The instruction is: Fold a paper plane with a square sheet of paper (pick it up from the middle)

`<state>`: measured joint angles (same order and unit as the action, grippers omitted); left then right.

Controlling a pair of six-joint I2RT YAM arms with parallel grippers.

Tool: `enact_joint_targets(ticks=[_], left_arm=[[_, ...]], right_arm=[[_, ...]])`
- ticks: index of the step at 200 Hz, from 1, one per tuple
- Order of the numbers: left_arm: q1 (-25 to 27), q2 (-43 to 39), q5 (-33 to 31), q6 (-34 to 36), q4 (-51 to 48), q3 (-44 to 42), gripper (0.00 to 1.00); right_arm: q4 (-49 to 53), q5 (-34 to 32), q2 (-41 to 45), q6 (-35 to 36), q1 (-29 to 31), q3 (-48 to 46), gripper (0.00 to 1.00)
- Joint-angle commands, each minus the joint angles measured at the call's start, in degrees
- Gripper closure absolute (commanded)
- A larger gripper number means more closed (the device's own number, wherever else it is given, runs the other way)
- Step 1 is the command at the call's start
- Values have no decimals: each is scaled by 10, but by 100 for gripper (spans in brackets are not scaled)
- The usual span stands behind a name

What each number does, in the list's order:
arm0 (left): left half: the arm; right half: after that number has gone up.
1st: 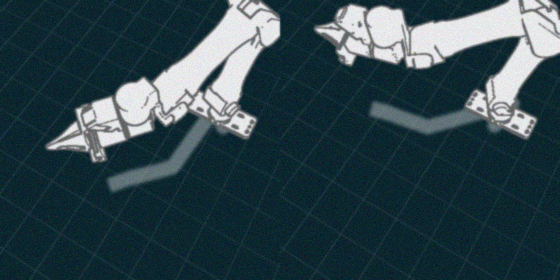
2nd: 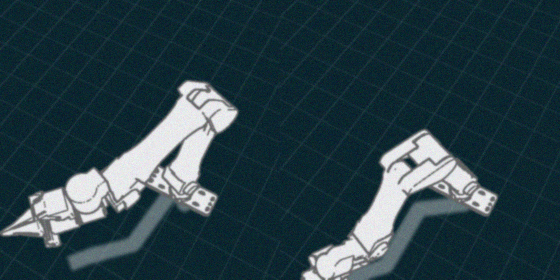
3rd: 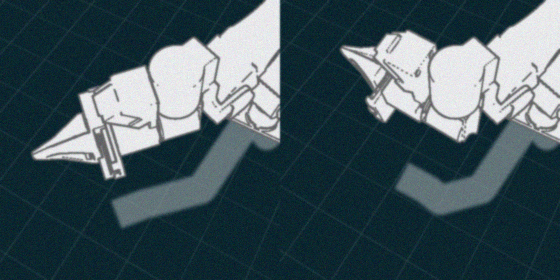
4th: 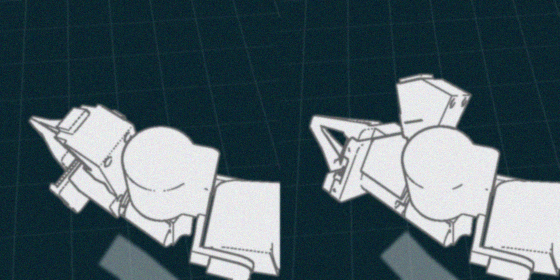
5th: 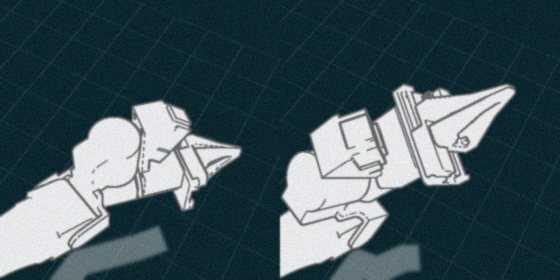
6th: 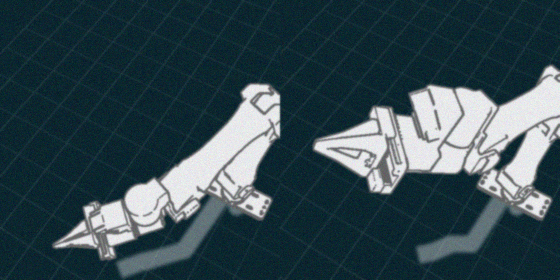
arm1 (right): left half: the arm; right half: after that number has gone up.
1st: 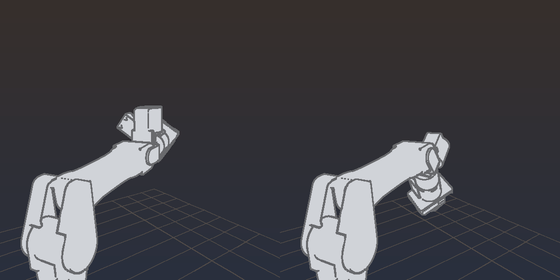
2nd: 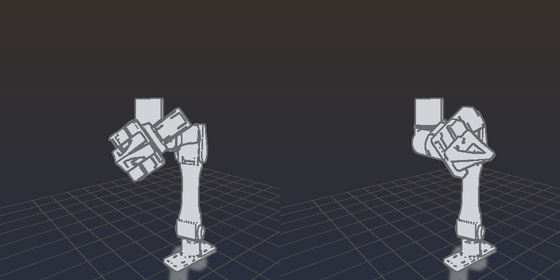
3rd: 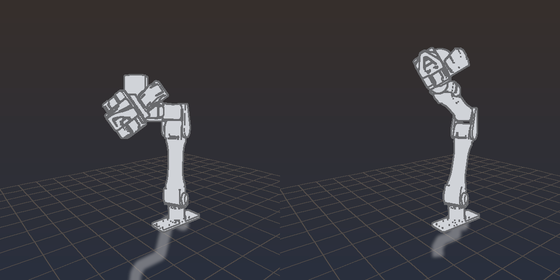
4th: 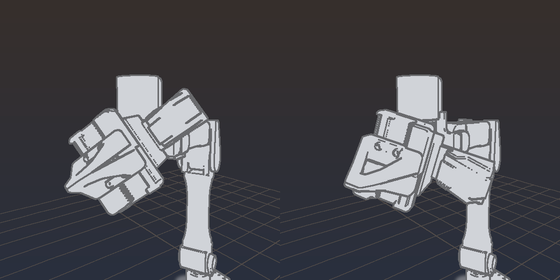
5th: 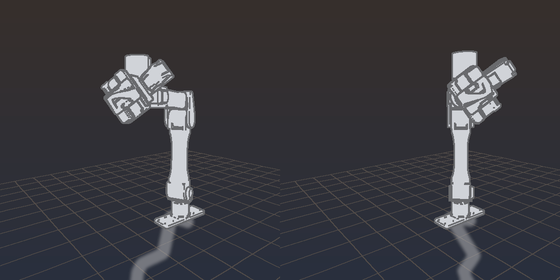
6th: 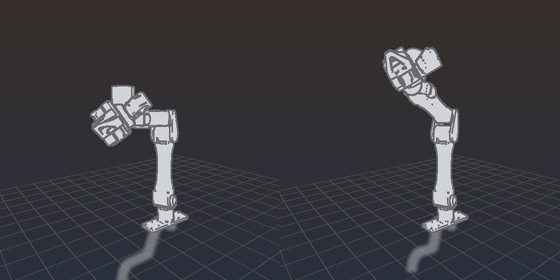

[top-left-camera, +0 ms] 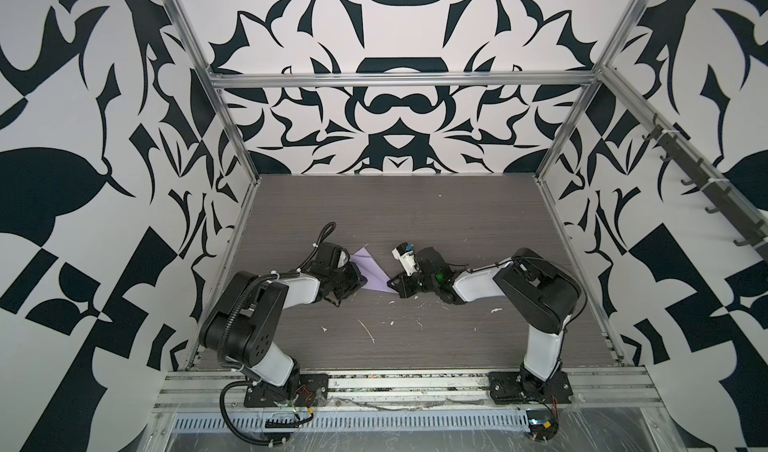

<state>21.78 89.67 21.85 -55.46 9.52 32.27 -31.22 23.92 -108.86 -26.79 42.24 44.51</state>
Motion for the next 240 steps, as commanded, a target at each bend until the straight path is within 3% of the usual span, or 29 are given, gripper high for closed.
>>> enact_joint_targets(ticks=[1,49,109,194,240], left_arm=[[1,-29,-2,13,-29,17,88],[1,-50,22,15,19,25,84],[2,23,61,-12,97,50,84],[6,71,63,-3,91,67,88],[5,80,51,8,64,77,90]], right_arm=[[0,25,-15,-27,-4,3,92],[-10,53,-30,-94,-15,4,95],[27,67,-43,-136,-17,23,95],[52,98,-69,-214,-31,43,93],[81,107,-71,-214,-34,54,89]])
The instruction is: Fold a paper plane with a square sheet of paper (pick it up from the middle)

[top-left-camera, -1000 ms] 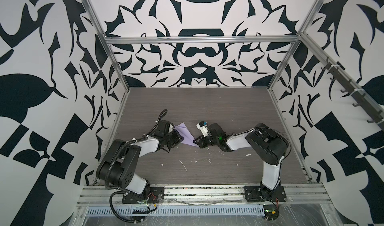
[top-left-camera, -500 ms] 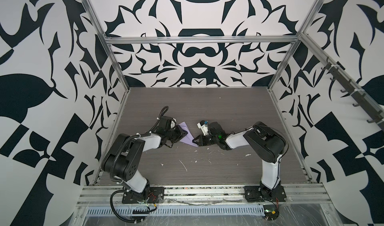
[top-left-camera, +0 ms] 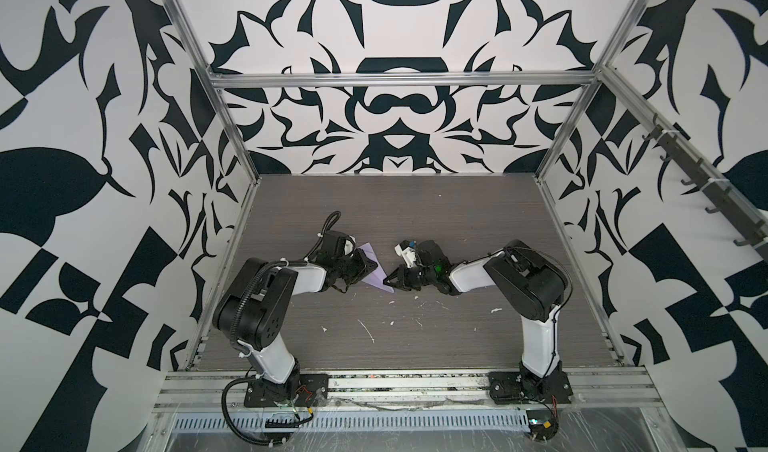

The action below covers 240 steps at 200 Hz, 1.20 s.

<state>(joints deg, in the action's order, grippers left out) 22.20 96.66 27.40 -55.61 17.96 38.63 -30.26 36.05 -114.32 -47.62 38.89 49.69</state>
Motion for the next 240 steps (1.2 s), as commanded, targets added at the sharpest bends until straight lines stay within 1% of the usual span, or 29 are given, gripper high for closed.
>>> enact_joint_targets(ticks=[1,41,79,144,169,193,240], left_arm=[[1,10,-5,9,-21,14,90],[2,14,-13,14,-38,14,91],[2,19,-14,15,-41,17,91],[2,29,-8,22,-42,23,91],[2,36,-5,26,-40,28,90],[2,40,2,27,-34,29,90],[2,42,13,32,-29,29,89]], right_arm=[[72,-14,-17,-6,0,3,89],[72,-6,-18,-3,-1,7,85],[80,-1,-22,-4,-3,10,85],[95,0,-28,-6,-3,9,89],[95,1,-27,-1,-3,9,88],[99,2,-26,3,-2,9,85],[100,6,-33,6,-4,12,84]])
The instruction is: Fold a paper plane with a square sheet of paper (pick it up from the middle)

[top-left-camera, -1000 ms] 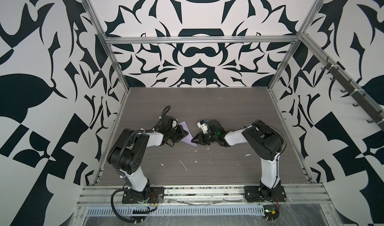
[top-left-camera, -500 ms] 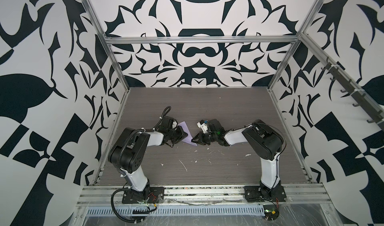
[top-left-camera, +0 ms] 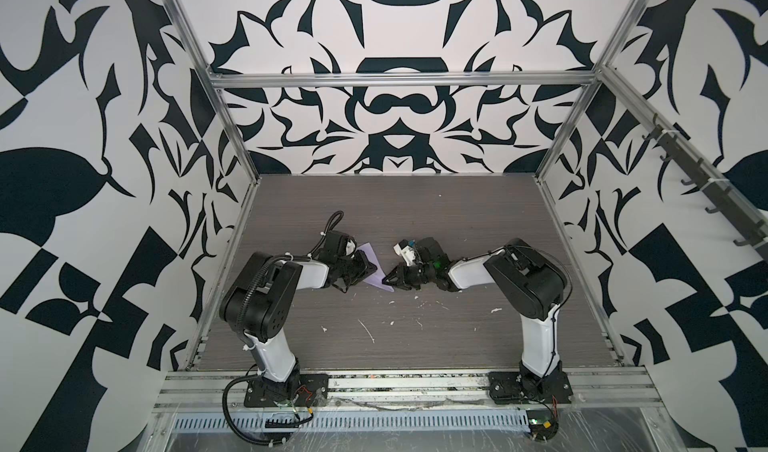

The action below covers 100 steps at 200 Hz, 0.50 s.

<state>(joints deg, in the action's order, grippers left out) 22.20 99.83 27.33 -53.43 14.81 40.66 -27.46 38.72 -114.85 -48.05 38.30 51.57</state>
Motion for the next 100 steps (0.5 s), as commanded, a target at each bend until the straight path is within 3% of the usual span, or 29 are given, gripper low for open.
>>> enact_joint_targets(ticks=[1,100], left_arm=[[2,11,13,10,3,9,89],[2,20,32,23,2,20,89]], right_arm=[[71,-21,-28,10,2,-7,84],[69,-21,-28,24,1,-11,86]])
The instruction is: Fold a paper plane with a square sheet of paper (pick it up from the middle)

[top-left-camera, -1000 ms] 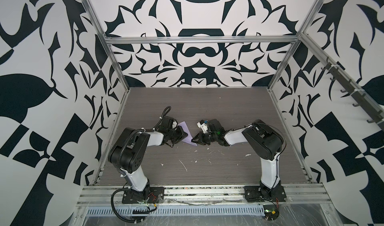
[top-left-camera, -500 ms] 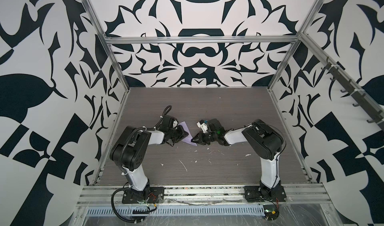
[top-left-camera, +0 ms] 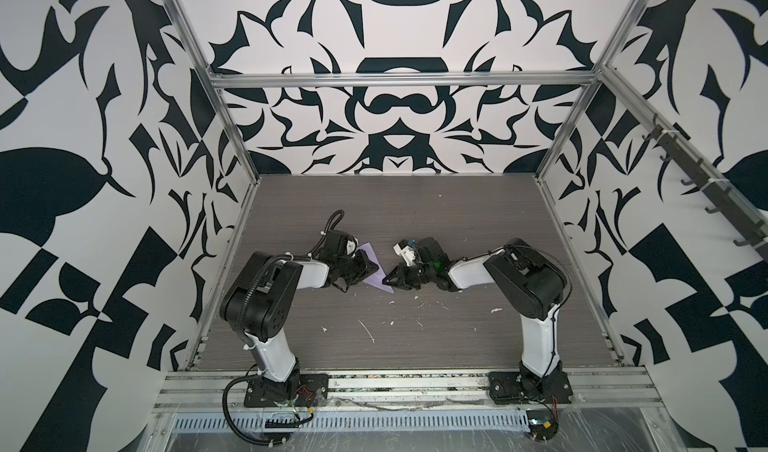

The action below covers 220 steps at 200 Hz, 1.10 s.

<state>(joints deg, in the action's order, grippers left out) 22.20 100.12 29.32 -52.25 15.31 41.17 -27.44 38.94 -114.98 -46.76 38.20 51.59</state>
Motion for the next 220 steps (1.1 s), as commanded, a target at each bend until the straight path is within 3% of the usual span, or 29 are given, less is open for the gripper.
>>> enact_joint_targets(ticks=[1,95,220], left_arm=[[1,17,12,11,-3,15,89],[2,20,-2,20,-20,9,91],[2,32,-5,24,-20,-3,92]], right_arm=[[69,-23,-27,12,2,-11,86],[81,-22,-24,14,2,-3,87],[169,-10,78,38,2,31,82]])
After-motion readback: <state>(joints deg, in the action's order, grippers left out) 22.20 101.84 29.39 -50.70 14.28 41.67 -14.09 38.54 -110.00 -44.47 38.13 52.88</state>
